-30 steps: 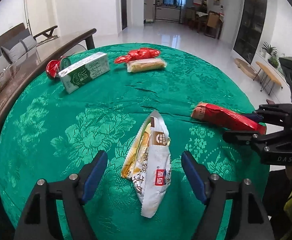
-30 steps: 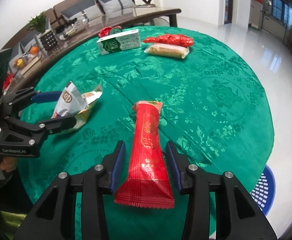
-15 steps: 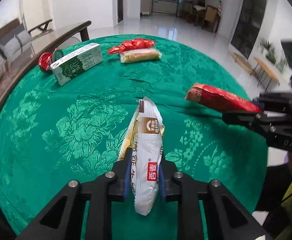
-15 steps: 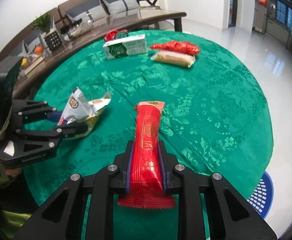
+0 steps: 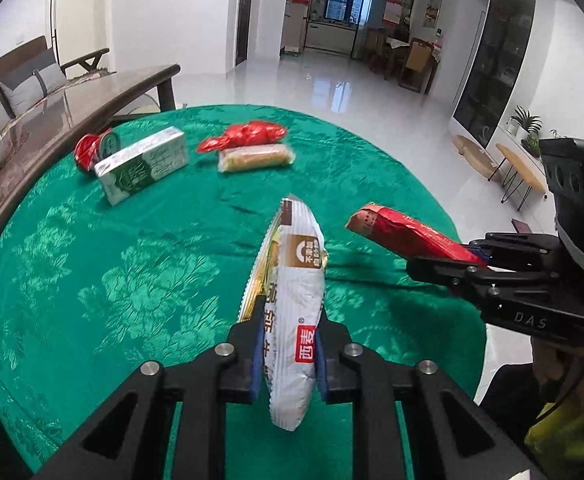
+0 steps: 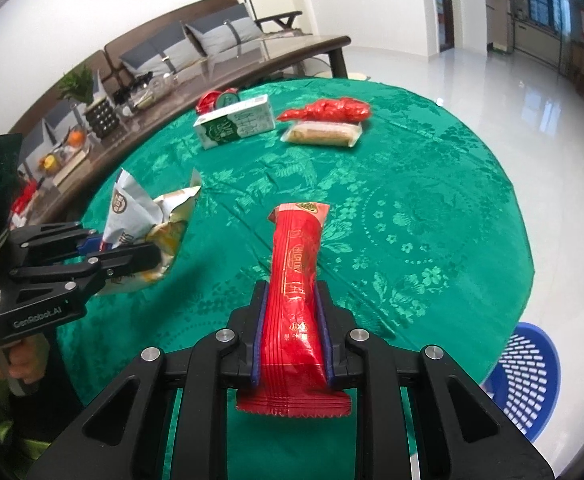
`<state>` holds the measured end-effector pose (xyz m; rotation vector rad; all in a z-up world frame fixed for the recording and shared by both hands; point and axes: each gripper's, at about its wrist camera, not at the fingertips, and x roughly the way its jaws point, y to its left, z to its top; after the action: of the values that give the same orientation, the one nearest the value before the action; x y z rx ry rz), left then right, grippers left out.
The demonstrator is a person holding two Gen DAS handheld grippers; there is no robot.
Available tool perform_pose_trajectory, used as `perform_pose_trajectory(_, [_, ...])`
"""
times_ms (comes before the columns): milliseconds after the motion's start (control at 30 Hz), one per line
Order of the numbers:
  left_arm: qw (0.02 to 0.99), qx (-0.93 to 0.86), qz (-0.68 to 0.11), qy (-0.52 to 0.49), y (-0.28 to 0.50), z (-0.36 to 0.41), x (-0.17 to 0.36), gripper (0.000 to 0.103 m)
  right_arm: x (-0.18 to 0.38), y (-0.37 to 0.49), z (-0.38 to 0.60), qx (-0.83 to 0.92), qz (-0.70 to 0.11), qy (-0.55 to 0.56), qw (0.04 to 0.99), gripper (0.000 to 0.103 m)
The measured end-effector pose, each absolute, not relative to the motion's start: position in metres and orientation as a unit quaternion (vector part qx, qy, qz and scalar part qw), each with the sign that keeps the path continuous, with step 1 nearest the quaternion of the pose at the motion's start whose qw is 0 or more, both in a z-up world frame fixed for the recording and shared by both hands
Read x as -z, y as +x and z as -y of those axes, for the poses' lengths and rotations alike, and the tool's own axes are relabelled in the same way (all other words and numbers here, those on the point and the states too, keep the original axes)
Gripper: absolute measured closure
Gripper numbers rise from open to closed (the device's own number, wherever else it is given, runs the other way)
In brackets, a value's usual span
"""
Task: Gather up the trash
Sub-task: 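Carry both wrappers to the blue wastebasket and open both grippers to drop them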
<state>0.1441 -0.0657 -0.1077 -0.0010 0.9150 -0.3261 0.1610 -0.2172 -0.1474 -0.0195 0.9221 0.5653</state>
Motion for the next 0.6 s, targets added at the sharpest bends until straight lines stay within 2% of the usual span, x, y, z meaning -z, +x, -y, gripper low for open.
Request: perform_pose_trajectory(600, [0.869,0.206,-0.45,0.012,0.156,0.154,0.108,0.083,0.134,0.154,0.297,-0.212,-0.421,0.05,0.881,0.082])
